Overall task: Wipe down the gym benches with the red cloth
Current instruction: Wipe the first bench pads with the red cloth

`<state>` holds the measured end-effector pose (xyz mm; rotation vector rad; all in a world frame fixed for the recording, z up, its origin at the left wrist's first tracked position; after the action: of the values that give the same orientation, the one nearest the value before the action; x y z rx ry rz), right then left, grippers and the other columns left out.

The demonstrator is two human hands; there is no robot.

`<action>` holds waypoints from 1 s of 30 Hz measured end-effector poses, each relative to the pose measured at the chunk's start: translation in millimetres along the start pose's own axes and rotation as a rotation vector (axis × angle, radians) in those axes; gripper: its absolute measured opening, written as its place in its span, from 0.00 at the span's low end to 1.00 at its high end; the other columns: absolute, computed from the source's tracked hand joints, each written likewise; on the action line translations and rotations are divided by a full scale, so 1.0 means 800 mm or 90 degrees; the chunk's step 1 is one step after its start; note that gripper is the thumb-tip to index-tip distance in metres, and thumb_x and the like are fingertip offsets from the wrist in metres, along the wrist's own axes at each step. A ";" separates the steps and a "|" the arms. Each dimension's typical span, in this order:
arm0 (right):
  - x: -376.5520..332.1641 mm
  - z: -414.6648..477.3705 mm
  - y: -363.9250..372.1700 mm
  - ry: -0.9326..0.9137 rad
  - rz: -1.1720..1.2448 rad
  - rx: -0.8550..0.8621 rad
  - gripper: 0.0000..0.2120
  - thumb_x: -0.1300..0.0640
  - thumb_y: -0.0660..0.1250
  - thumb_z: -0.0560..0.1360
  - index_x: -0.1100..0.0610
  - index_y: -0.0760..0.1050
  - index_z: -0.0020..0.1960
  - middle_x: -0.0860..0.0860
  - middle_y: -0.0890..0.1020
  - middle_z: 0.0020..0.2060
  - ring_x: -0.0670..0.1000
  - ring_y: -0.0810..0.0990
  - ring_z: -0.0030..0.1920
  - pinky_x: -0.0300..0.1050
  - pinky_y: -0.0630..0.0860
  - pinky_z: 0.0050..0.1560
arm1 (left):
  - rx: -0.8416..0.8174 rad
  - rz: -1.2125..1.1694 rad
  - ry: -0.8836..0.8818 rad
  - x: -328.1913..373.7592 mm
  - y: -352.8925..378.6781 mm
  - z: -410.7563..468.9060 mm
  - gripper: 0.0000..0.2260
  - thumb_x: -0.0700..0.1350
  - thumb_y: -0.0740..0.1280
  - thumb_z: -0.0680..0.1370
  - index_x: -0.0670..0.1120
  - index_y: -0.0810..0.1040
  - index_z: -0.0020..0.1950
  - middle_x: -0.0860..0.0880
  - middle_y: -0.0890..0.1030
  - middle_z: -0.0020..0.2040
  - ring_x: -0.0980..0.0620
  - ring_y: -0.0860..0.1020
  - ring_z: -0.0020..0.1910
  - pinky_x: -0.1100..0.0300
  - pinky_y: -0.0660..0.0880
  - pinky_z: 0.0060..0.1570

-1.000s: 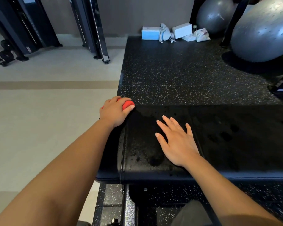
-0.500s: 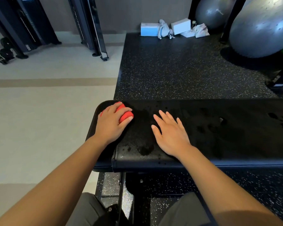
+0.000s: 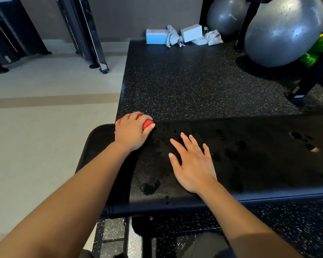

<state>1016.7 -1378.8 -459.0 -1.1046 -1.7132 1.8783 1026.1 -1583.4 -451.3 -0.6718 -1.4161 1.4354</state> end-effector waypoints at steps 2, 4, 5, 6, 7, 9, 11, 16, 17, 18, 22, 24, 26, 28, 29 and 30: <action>0.000 0.000 0.000 -0.002 0.001 0.000 0.25 0.41 0.45 0.81 0.41 0.51 0.77 0.45 0.45 0.78 0.47 0.40 0.77 0.54 0.39 0.74 | 0.005 0.010 0.001 -0.001 0.000 -0.001 0.17 0.62 0.54 0.79 0.60 0.70 0.65 0.52 0.70 0.68 0.46 0.66 0.69 0.44 0.62 0.66; 0.001 0.000 0.000 -0.002 0.007 0.001 0.24 0.41 0.45 0.81 0.42 0.51 0.76 0.45 0.46 0.78 0.47 0.40 0.77 0.54 0.39 0.74 | -0.003 0.009 0.008 -0.003 -0.001 -0.008 0.18 0.62 0.54 0.79 0.60 0.69 0.65 0.51 0.69 0.68 0.45 0.66 0.68 0.44 0.63 0.66; 0.001 -0.001 -0.001 -0.002 0.009 0.001 0.24 0.41 0.45 0.81 0.42 0.51 0.76 0.45 0.46 0.78 0.47 0.41 0.77 0.54 0.39 0.74 | -0.007 0.007 0.013 -0.003 -0.003 -0.013 0.18 0.62 0.54 0.79 0.59 0.69 0.66 0.51 0.69 0.69 0.45 0.66 0.68 0.44 0.64 0.66; 0.001 -0.001 -0.001 -0.002 0.010 0.001 0.24 0.41 0.45 0.81 0.42 0.52 0.76 0.46 0.46 0.78 0.47 0.41 0.77 0.54 0.39 0.74 | -0.009 0.004 0.020 -0.003 -0.005 -0.020 0.18 0.61 0.55 0.79 0.59 0.69 0.66 0.51 0.69 0.69 0.45 0.66 0.68 0.44 0.64 0.66; 0.001 -0.001 0.000 -0.004 0.009 0.001 0.24 0.41 0.45 0.81 0.42 0.52 0.77 0.46 0.46 0.78 0.47 0.41 0.77 0.54 0.39 0.74 | -0.008 -0.002 0.029 -0.001 -0.007 -0.027 0.17 0.61 0.56 0.79 0.59 0.69 0.66 0.52 0.69 0.69 0.45 0.66 0.68 0.44 0.65 0.66; 0.000 -0.001 0.000 -0.006 0.010 -0.002 0.24 0.41 0.45 0.81 0.42 0.52 0.77 0.46 0.47 0.78 0.47 0.41 0.77 0.54 0.39 0.74 | 0.003 -0.015 0.046 0.002 -0.012 -0.046 0.17 0.61 0.56 0.79 0.59 0.70 0.65 0.52 0.69 0.69 0.45 0.66 0.67 0.44 0.65 0.65; 0.001 -0.002 0.000 -0.004 0.013 -0.004 0.24 0.41 0.45 0.81 0.42 0.52 0.77 0.45 0.47 0.78 0.47 0.41 0.77 0.53 0.39 0.74 | 0.013 -0.019 0.056 0.005 -0.013 -0.070 0.21 0.64 0.53 0.77 0.59 0.71 0.65 0.53 0.69 0.69 0.45 0.67 0.67 0.44 0.66 0.63; 0.001 -0.002 -0.001 -0.010 0.016 -0.005 0.24 0.42 0.45 0.81 0.43 0.52 0.77 0.46 0.47 0.78 0.48 0.42 0.77 0.53 0.39 0.74 | -0.012 -0.020 0.062 0.014 -0.017 -0.109 0.31 0.68 0.45 0.72 0.60 0.63 0.72 0.52 0.66 0.72 0.46 0.63 0.71 0.45 0.63 0.66; 0.002 -0.003 -0.002 -0.015 0.022 -0.008 0.24 0.42 0.46 0.81 0.43 0.53 0.77 0.46 0.47 0.78 0.48 0.42 0.77 0.53 0.39 0.74 | -0.032 -0.029 0.077 0.013 -0.021 -0.109 0.32 0.69 0.45 0.72 0.59 0.58 0.74 0.52 0.64 0.73 0.47 0.61 0.72 0.46 0.61 0.68; 0.002 -0.003 -0.003 -0.022 0.032 -0.014 0.24 0.43 0.46 0.82 0.44 0.53 0.77 0.46 0.48 0.78 0.48 0.42 0.77 0.53 0.39 0.75 | -0.050 -0.040 0.093 0.010 -0.025 -0.108 0.34 0.69 0.46 0.72 0.60 0.53 0.76 0.51 0.63 0.74 0.47 0.59 0.73 0.46 0.59 0.69; 0.015 -0.010 -0.013 -0.057 0.053 -0.036 0.25 0.45 0.48 0.82 0.48 0.53 0.77 0.47 0.48 0.78 0.47 0.42 0.77 0.49 0.41 0.75 | -0.104 -0.006 0.146 -0.011 -0.032 -0.105 0.33 0.71 0.47 0.71 0.65 0.45 0.75 0.54 0.53 0.78 0.44 0.47 0.77 0.37 0.48 0.72; 0.032 -0.018 -0.019 -0.063 0.029 -0.035 0.25 0.45 0.47 0.82 0.49 0.52 0.78 0.47 0.47 0.78 0.47 0.41 0.77 0.48 0.42 0.75 | -0.124 -0.008 0.194 -0.010 -0.024 -0.107 0.32 0.71 0.49 0.72 0.65 0.49 0.75 0.55 0.52 0.78 0.45 0.46 0.77 0.37 0.49 0.72; 0.050 -0.025 -0.021 -0.063 0.018 -0.033 0.25 0.45 0.46 0.82 0.47 0.51 0.78 0.46 0.46 0.78 0.47 0.41 0.76 0.46 0.41 0.75 | -0.107 -0.021 0.210 -0.008 -0.018 -0.104 0.30 0.69 0.49 0.74 0.64 0.53 0.75 0.55 0.55 0.77 0.45 0.48 0.77 0.37 0.53 0.72; 0.059 -0.028 -0.020 -0.067 0.010 -0.027 0.24 0.44 0.45 0.82 0.45 0.50 0.77 0.46 0.46 0.78 0.46 0.40 0.76 0.44 0.41 0.75 | -0.079 -0.024 0.193 -0.006 -0.015 -0.096 0.28 0.68 0.48 0.74 0.63 0.57 0.74 0.54 0.58 0.76 0.45 0.53 0.76 0.36 0.57 0.70; 0.060 -0.028 -0.019 -0.067 0.005 -0.022 0.24 0.44 0.45 0.82 0.44 0.50 0.77 0.46 0.46 0.78 0.46 0.41 0.76 0.43 0.40 0.74 | -0.069 -0.022 0.169 -0.002 -0.013 -0.091 0.28 0.68 0.47 0.74 0.63 0.59 0.74 0.53 0.59 0.76 0.45 0.54 0.75 0.37 0.59 0.69; 0.060 -0.027 -0.019 -0.064 0.003 -0.014 0.24 0.43 0.44 0.82 0.44 0.50 0.77 0.45 0.46 0.77 0.45 0.41 0.76 0.43 0.40 0.74 | -0.058 -0.015 0.136 0.003 -0.010 -0.085 0.28 0.67 0.47 0.74 0.63 0.60 0.73 0.53 0.60 0.75 0.45 0.56 0.75 0.37 0.59 0.68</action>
<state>999.4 -1326.7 -458.2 -1.0396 -1.7910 1.9523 1088.2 -1554.1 -454.3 -0.8382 -1.3224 1.2475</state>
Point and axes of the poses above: each hand's wrist, its own z-axis towards the middle knuckle, its own y-axis out of the palm, x = y × z, the point moved 5 cm from there along z, towards the middle knuckle
